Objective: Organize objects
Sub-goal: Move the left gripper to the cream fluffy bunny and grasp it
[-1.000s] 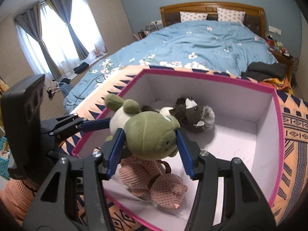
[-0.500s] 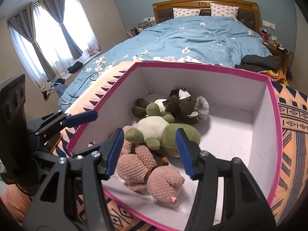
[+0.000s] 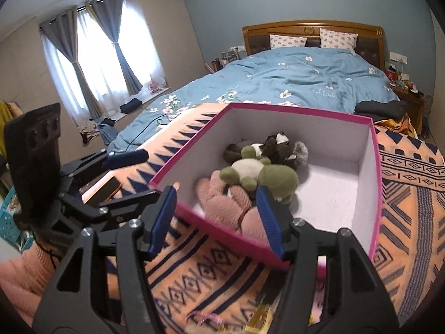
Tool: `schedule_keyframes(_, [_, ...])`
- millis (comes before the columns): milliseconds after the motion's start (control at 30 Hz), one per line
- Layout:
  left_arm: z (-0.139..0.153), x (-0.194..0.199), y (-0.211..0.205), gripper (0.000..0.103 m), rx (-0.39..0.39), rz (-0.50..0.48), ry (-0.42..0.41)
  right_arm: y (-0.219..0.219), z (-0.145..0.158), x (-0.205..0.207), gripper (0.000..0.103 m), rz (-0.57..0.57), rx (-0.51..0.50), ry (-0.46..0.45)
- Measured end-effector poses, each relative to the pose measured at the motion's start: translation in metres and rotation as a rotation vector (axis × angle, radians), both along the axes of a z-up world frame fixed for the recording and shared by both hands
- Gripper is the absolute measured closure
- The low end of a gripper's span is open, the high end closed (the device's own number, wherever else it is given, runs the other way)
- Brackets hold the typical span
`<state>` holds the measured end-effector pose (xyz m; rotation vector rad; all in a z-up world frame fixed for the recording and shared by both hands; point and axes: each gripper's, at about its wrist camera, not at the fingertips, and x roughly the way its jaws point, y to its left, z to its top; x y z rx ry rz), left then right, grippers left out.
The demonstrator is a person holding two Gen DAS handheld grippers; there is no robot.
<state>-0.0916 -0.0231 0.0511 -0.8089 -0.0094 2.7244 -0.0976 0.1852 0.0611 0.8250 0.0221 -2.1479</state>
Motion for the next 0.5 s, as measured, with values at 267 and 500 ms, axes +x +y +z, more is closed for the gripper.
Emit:
schedule_keyframes(267, [-0.016, 0.038, 0.028, 0.011, 0.025, -0.121, -0.024, 0.038, -0.014, 0.045, 0.041, -0.022, -0.001, 0.000])
schedule_keyframes(500, [-0.049, 0.049, 0.056, 0.011, 0.025, -0.191, -0.109, 0.076, -0.052, 0.076, 0.038, -0.139, 0.039, -0.041])
